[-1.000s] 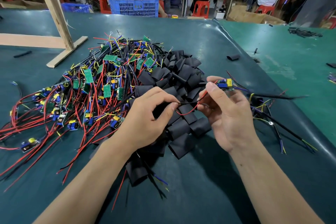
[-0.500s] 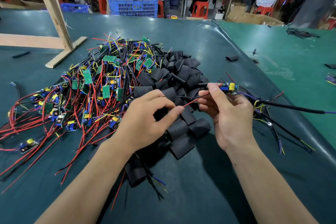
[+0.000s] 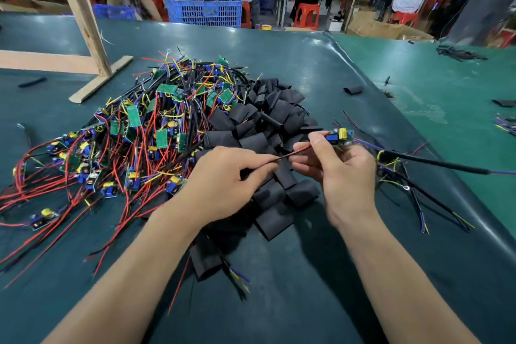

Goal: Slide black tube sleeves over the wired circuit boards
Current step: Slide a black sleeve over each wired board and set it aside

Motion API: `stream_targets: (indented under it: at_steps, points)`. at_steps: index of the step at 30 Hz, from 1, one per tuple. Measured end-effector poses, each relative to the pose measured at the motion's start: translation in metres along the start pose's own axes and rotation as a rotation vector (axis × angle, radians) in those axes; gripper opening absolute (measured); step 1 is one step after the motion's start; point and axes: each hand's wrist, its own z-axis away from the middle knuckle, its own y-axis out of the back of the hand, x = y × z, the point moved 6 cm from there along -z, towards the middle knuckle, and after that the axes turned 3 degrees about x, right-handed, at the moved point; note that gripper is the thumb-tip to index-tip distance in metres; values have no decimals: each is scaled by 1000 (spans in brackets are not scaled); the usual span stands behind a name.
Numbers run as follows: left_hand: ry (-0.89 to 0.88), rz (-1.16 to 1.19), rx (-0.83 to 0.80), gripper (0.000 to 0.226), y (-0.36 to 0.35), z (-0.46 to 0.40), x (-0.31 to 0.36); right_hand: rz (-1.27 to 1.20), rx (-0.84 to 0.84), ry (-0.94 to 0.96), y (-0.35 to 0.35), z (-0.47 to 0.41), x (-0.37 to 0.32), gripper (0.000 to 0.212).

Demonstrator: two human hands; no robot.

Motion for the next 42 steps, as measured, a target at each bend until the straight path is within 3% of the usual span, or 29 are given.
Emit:
stream_targets:
  at_steps: [8,15,22,27,31,36,42]
  points:
    - [-35,8,-65,33,9,-2,-3,-19,-28,-67,-2,-2,7,12]
    - [-116,-30,92,26,22,0,-7,-20,-39,-79,-4,-1,6,11]
    - [-102,91,79,25,15,1,-9,-305,-121,-247,-10,3,10,10]
    - [-73,73,135,17,25,2,-17,-115,-113,-136,-8,1,6,11]
    - [-43,91,161,15,30,5,-22,-115,-50,-70,-1,-3,-1,15]
    - [-91,75,181,13,26,3,-16,-246,-112,-177,-9,1,6,11]
    - [-42,106,78,20,18,4,-13,-110,-91,-165,-5,-1,11,8]
